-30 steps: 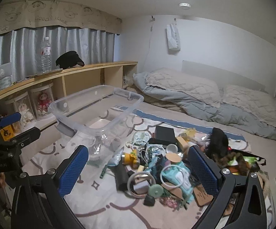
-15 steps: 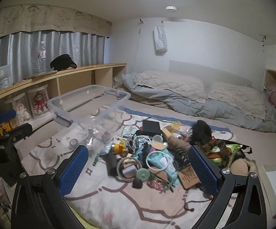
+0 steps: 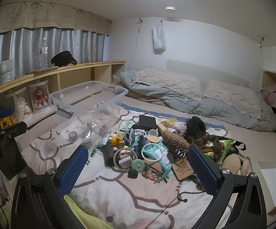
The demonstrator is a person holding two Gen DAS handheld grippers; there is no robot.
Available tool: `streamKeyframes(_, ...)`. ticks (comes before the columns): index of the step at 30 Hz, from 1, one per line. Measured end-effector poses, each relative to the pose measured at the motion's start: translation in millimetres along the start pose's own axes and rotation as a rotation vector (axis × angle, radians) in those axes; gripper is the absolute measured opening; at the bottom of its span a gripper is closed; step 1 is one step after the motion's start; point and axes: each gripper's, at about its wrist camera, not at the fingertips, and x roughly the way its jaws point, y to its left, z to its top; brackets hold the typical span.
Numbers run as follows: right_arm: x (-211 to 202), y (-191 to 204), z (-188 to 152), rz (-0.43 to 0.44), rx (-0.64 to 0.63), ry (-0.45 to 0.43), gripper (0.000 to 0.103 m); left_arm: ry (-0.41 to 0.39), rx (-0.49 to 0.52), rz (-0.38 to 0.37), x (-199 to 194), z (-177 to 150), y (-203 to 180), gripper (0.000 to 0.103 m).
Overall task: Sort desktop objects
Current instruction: 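Move both open grippers back from the box toward the pile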
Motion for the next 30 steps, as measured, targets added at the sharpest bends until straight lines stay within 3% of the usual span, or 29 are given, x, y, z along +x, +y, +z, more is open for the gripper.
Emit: streamKeyframes(30, -5.8, -6.0, -4.1, 0.001, 0.002, 0.015, 0.103, 0.011, 0.001, 0.003, -3.9, -5.4, -3.6, 0.103)
